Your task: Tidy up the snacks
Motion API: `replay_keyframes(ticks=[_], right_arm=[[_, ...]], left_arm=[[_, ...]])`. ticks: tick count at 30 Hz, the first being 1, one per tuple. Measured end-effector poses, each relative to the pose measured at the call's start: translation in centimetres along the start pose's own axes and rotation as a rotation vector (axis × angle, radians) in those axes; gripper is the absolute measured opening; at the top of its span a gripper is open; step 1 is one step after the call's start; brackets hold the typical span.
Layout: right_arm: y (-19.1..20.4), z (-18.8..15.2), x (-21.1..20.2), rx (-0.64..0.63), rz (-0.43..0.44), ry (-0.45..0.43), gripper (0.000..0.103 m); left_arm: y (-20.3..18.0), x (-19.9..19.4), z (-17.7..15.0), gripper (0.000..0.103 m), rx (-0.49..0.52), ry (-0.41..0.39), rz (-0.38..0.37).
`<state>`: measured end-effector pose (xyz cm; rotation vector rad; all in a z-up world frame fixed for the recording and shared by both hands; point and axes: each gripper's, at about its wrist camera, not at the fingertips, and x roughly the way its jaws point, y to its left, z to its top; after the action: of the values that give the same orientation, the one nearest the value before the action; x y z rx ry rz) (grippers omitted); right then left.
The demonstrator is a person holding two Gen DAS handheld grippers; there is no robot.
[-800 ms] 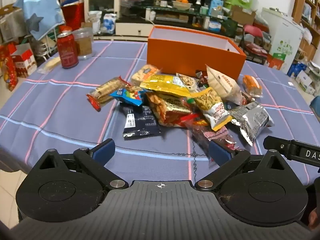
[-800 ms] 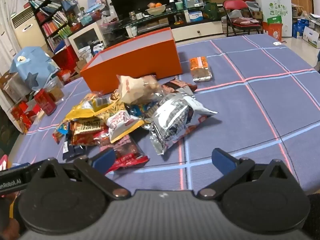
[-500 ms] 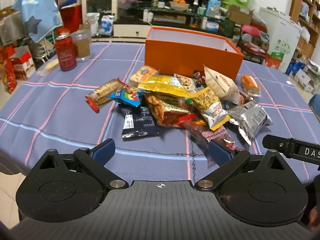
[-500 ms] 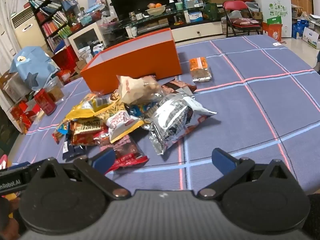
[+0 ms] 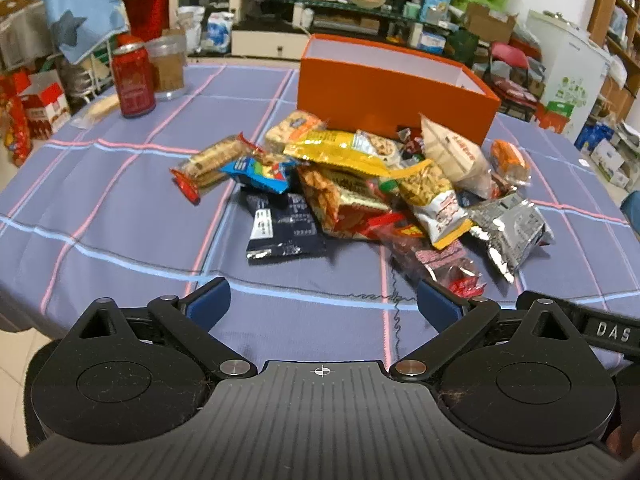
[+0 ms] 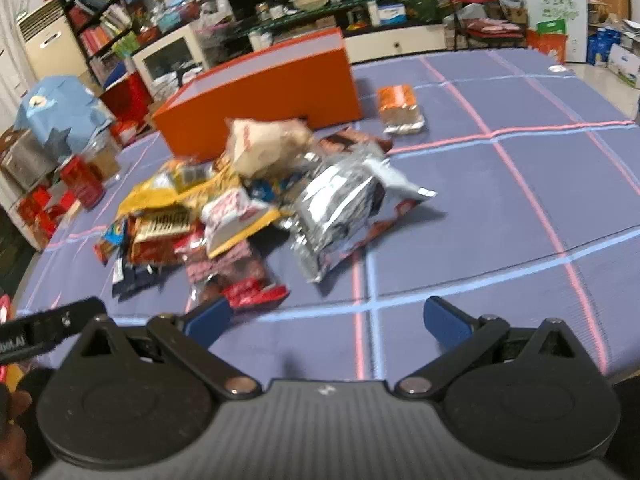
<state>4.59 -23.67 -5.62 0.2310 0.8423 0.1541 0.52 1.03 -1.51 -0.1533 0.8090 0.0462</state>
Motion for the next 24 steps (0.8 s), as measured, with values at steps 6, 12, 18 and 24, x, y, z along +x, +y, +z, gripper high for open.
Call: replay_keyframes(ticks=[6,12,18,24], right_arm=[[0.1,-0.6,1.2,-0.017,0.023,0.03,0.102],[-0.1,-0.8,2.3,-0.023,0.05,0.05,0.102],[-0.4,-0.6,2.4,-0.04,0.066,0.044,0.102],[-0.4,-0.3,2.2,-0.047,0.075,0.027,0.102]], left_arm=[[0.4,1.3,-0.1,0.073,-0.021,0.025,0.019],[0.3,2.5,0.0,0.074,-0.037,0.044,0.041],[-0.1,3.3,0.3,0.074,-0.055,0.045,0.035],[-0.6,3.8,0.6,0.074,-0.048,0.054,0.04]])
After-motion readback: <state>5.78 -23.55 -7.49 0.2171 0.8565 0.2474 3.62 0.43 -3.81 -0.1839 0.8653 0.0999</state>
